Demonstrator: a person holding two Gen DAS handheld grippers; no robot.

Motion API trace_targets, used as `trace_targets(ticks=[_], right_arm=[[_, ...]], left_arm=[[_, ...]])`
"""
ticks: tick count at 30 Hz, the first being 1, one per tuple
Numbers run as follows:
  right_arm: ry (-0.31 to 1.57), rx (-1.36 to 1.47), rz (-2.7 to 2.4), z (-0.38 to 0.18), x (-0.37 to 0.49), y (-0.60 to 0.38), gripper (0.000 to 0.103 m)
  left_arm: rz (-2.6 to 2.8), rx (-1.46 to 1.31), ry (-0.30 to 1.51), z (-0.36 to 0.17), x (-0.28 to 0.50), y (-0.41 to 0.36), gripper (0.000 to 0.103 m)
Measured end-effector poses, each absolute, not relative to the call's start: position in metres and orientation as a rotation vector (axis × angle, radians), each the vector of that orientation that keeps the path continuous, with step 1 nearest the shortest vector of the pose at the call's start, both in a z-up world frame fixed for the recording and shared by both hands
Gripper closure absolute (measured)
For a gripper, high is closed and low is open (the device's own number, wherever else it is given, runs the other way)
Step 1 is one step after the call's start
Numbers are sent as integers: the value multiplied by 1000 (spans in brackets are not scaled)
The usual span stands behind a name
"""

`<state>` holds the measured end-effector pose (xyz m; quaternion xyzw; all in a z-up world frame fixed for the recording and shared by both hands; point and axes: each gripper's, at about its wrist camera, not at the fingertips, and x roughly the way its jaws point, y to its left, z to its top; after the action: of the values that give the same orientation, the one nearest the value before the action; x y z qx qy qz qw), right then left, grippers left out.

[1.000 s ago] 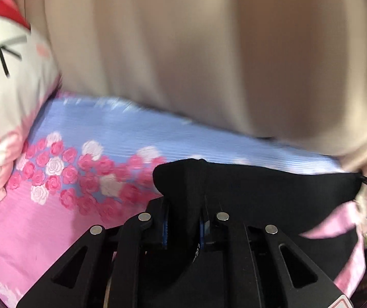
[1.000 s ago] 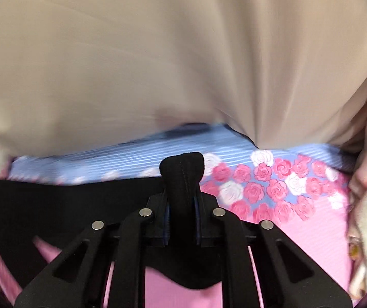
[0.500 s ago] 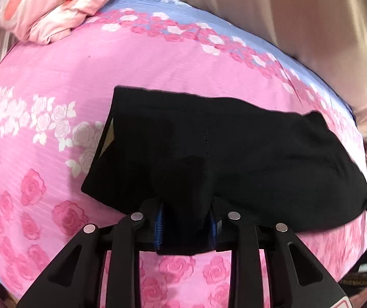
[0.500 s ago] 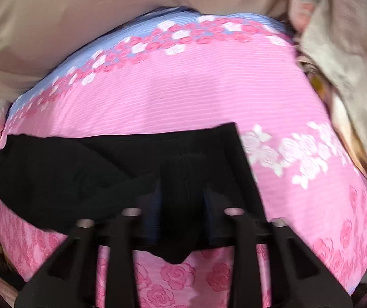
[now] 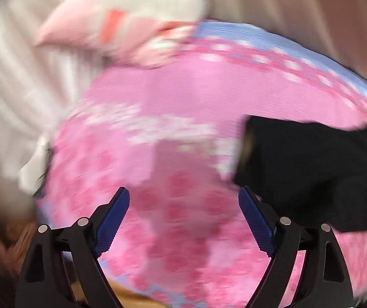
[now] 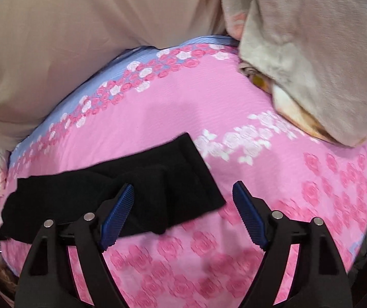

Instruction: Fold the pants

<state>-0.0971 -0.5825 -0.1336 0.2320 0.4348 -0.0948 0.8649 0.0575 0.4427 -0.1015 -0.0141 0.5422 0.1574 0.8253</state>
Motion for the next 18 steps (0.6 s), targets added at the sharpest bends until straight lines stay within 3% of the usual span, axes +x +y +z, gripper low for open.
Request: trace_targets(ticks=[4,8,10,12,14,18], right_arm=[[796,578,-117,-125,-94,-584,26],[996,471,-124,-156,-90,-568,25],[1035,469,-101,-168,-88,-562,35],[1010,436,-93,-165,-77,-558,75],[960,314,-71,-138,-59,-547,93],[720,34,26,-56,-68,-525,94]], left_arm=[[369,-180,1106,-83,53,447,18],[268,-183,1009,-71,59,387,16],[201,-224,1012,-80,68,351,16],[174,-245,1023,-92,75,323,16],[175,-250,1070,-112,81,293,16],[281,-85,1206,-160,94,258,16]])
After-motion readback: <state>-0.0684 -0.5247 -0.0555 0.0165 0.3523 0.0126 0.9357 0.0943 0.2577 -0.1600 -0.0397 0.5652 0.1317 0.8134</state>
